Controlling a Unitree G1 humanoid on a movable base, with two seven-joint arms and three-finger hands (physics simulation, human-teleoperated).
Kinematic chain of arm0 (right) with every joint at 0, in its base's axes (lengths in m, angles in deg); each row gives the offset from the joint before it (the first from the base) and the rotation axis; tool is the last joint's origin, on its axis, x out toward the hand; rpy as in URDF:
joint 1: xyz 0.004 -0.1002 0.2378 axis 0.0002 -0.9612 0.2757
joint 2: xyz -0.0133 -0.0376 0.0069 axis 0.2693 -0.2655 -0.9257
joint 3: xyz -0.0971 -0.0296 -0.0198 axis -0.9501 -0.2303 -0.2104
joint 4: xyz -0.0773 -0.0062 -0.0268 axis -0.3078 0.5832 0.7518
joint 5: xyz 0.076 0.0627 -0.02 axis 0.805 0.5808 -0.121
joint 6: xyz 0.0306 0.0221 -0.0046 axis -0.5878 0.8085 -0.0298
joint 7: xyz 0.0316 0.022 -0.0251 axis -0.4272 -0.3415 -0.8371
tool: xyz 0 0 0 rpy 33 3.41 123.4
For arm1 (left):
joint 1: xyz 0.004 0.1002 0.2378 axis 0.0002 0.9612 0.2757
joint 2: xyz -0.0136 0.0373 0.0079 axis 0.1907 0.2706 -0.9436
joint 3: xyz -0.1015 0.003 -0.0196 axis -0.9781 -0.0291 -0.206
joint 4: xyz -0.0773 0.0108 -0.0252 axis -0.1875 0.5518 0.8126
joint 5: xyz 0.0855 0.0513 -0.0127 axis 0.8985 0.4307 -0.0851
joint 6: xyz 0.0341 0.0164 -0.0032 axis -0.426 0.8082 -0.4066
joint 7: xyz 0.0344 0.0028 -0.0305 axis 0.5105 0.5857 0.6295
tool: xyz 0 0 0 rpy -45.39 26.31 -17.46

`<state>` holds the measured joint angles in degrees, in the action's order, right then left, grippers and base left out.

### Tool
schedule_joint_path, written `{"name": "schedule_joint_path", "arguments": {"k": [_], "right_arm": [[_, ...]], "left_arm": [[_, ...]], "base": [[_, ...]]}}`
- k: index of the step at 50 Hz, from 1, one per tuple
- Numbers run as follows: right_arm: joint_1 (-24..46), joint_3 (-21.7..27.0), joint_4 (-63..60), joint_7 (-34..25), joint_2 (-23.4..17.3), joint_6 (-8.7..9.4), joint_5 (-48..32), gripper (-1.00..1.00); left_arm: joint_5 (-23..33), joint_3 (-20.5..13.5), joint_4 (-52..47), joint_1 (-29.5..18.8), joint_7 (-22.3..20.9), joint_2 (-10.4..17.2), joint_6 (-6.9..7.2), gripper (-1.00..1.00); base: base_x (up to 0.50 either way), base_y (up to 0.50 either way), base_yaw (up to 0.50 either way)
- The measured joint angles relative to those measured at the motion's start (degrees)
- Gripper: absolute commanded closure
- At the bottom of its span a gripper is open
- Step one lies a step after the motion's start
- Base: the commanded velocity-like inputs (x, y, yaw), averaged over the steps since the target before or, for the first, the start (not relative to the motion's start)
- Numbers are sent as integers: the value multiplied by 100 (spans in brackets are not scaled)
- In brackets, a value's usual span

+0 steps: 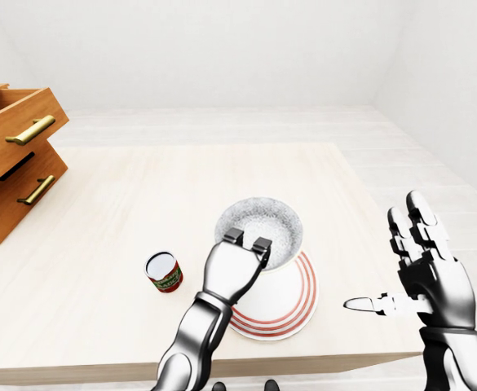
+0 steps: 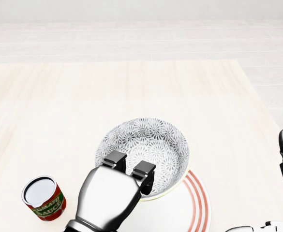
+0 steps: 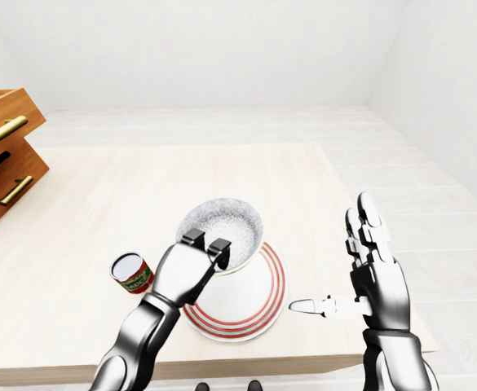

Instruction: Put the bowl on the plate.

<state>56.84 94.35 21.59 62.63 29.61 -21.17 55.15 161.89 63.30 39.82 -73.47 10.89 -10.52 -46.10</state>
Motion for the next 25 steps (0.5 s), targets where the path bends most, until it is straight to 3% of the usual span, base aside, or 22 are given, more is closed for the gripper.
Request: {"name": "schedule_joint_path", "arguments": {"k": [25], "right_arm": [[57, 38, 50, 6, -15, 0, -9, -100]], "left_arm": [[177, 369, 269, 398, 683, 234, 0, 100]], "base": [[0, 0, 0]]}}
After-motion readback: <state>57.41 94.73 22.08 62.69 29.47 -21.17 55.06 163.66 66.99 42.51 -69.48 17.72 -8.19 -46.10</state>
